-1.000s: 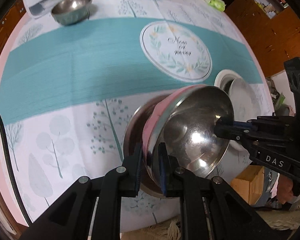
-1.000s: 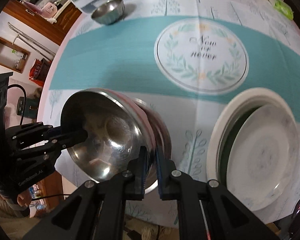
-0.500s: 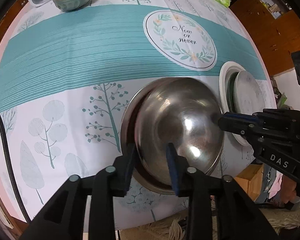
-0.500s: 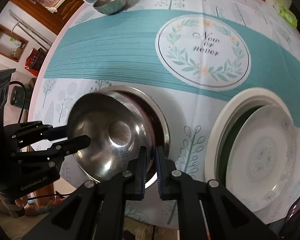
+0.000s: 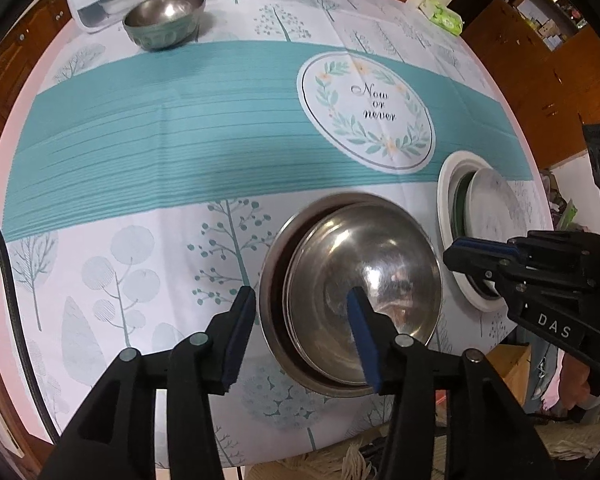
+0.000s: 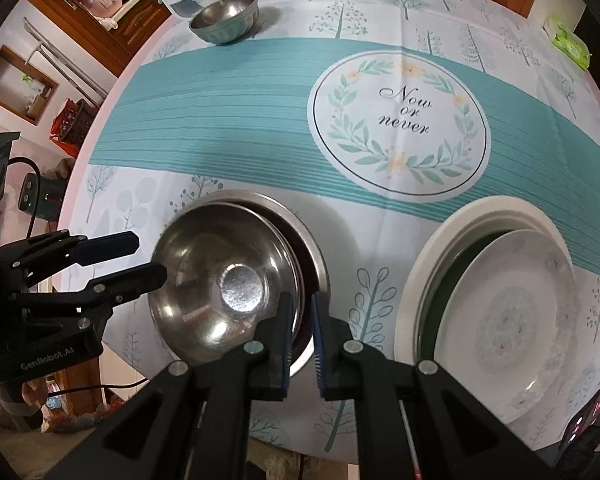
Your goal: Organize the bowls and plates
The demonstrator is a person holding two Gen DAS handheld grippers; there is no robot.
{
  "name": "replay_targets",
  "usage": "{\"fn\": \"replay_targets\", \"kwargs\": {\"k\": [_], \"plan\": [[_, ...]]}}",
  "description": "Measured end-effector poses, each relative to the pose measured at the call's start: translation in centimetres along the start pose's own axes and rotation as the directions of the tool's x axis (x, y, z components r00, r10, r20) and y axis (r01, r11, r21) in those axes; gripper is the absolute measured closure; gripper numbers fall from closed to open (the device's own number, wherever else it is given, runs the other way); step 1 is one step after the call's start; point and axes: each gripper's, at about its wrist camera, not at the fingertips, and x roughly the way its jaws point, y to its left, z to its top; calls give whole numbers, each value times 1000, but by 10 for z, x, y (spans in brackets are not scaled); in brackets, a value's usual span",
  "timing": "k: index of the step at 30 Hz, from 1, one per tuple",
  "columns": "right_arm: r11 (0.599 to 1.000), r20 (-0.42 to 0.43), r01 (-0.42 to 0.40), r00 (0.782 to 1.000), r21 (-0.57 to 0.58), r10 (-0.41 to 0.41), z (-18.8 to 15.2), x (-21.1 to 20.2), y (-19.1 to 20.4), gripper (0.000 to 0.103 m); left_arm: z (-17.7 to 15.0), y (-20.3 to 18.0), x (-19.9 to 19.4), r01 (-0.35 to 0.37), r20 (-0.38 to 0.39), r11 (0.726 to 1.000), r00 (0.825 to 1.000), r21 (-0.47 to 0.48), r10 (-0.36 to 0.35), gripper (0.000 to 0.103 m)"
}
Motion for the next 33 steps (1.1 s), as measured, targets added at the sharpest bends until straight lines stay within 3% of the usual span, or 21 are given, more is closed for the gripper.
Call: {"fn": "replay_targets", "kwargs": {"k": [12,16,22,28,33], "plan": [[998,54,-66,996,-10,67,12,-15,8,93,15,-4,-36,-12,109,1000,994,22,10,40],[998,72,-66,995,-15,67,18,-18,11,89,21,-1,-49,-20,155,999,988,30,15,33],[998,91,-68,993,-12,69,25,-23,14,79,26,3,-57,-19,179,1000,984,25,14,33],[998,133,-63,989,-16,65,34,-38,14,79,30,9,-65,-46,202,999,978,5,44,32],[996,203,-34,978,-81,50,46,-66,20,79,36,6,-86,-93,255,996,963,-9,92,27]]}}
